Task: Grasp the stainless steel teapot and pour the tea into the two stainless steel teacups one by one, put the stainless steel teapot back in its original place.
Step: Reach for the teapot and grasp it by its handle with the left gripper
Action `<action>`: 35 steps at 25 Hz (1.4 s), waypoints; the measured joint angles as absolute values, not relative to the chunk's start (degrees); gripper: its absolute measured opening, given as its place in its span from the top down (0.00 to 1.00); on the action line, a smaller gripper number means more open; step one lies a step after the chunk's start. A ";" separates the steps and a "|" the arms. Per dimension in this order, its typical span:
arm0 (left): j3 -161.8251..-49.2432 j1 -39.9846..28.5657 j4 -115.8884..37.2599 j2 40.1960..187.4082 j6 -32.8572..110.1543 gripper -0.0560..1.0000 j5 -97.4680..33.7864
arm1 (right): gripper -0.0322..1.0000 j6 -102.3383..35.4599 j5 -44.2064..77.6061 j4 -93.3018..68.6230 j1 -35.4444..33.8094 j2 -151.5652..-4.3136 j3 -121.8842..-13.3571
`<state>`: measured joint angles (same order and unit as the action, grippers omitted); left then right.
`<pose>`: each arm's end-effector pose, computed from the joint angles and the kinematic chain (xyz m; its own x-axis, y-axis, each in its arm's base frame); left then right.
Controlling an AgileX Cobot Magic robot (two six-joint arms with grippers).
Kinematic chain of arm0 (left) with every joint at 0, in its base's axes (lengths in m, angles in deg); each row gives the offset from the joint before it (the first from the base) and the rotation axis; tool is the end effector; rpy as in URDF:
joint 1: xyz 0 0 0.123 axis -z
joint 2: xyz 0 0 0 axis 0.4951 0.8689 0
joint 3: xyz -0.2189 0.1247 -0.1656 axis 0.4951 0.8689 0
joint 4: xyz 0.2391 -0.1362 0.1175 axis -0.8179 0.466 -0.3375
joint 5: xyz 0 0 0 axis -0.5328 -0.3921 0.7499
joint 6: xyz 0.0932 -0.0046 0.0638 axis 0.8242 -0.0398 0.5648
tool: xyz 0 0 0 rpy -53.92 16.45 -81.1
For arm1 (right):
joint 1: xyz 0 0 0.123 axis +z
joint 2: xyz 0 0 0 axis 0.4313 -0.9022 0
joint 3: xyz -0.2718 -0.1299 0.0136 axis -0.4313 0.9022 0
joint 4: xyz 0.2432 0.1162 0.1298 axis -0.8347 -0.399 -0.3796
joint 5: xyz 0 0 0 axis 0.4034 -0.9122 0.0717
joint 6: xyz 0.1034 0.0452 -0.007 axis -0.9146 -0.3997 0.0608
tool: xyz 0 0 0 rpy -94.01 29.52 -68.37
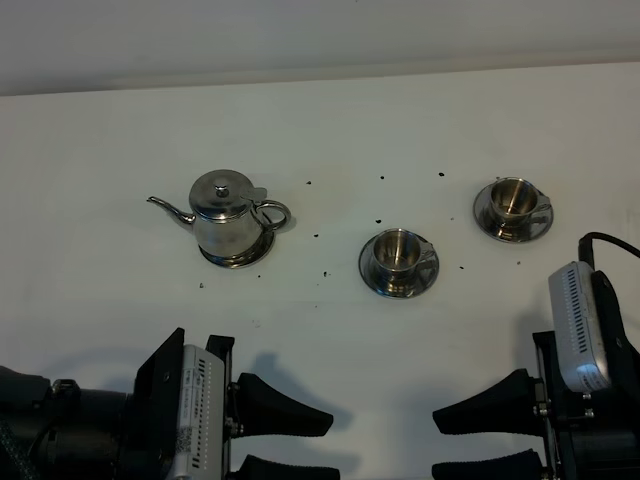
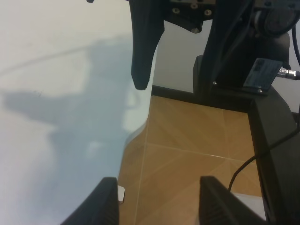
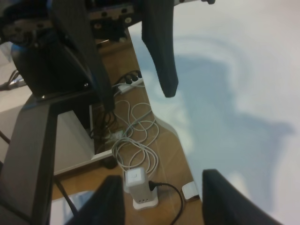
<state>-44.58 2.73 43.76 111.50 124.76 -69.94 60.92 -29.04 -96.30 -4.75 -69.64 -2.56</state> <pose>0.1434 -0.1801 0.1553 -0.2198 0.4618 -0.8593 0.9684 0.2097 -0.1351 0.1360 0.1506 0.1689 -0.2593 -0.3489 -0.9006 -0.9597 0.1979 0.1996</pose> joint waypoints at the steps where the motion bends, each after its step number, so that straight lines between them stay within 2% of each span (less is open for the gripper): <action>1: -44.58 2.73 43.76 111.50 124.76 0.54 -69.94 | 0.60 60.92 -29.04 -96.30 -4.75 -69.64 -2.56; 35: -44.58 2.73 44.41 111.50 124.71 0.55 -69.77 | 0.60 60.47 -29.04 -98.03 -4.75 -69.64 -2.56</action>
